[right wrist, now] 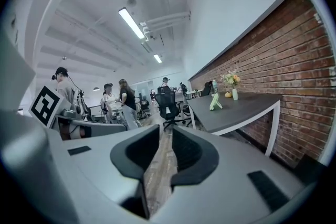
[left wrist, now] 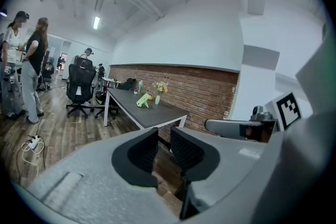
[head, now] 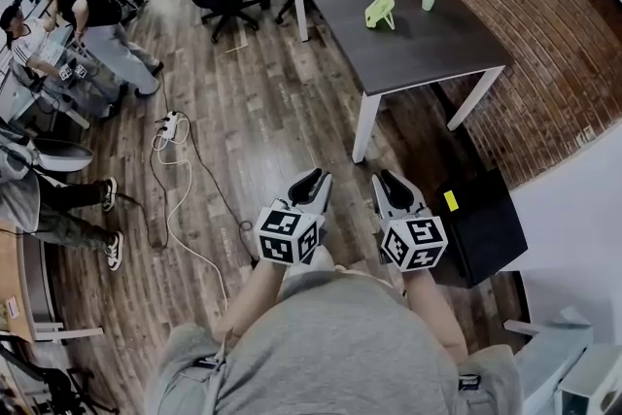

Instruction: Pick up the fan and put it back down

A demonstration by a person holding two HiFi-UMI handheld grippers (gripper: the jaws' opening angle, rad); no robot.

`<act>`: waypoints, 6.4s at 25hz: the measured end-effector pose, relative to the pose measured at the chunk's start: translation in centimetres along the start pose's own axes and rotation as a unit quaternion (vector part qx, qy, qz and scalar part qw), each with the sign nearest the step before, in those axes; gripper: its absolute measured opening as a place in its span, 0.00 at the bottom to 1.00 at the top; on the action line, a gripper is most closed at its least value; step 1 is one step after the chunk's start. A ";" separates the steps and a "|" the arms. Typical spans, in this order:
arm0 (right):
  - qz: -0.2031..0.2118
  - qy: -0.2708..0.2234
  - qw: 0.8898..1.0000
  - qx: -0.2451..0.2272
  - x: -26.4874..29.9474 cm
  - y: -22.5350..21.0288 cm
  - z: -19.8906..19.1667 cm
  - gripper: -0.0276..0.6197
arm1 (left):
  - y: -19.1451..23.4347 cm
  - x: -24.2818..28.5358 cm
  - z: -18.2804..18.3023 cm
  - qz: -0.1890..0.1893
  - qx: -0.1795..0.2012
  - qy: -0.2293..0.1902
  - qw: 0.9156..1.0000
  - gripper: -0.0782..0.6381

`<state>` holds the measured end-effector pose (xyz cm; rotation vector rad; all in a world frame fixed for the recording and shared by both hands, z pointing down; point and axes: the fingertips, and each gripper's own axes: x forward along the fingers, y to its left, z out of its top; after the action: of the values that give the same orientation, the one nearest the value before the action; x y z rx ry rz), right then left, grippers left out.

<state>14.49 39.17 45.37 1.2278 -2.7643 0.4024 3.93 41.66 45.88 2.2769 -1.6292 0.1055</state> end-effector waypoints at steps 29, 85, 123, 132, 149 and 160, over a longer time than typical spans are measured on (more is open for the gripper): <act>-0.013 0.020 1.000 0.017 8.7 -6.7 1.3 0.42 | 5.5 9.0 2.5 -0.001 0.000 0.010 1.000 0.40; -0.112 0.003 0.994 0.021 42.9 -19.6 13.4 0.42 | 29.9 36.3 17.0 -0.086 0.005 0.034 0.996 0.40; -0.180 0.049 0.982 0.040 55.8 -39.0 15.3 0.44 | 36.5 54.2 21.3 -0.088 0.003 0.074 0.993 0.40; -0.196 0.072 0.977 0.050 57.8 -43.0 14.2 0.44 | 36.8 57.7 21.2 -0.097 -0.001 0.090 0.991 0.40; -0.178 0.102 0.975 0.084 61.8 -46.9 11.4 0.45 | 37.1 61.5 20.3 -0.100 -0.002 0.117 0.988 0.40; -0.168 0.113 0.975 0.095 63.6 -47.8 10.0 0.45 | 37.0 62.7 19.8 -0.100 -0.001 0.128 0.987 0.40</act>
<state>7.29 -39.77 57.36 1.5476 -2.3154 0.7330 -11.87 -31.91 51.59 2.2994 -1.2668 0.3330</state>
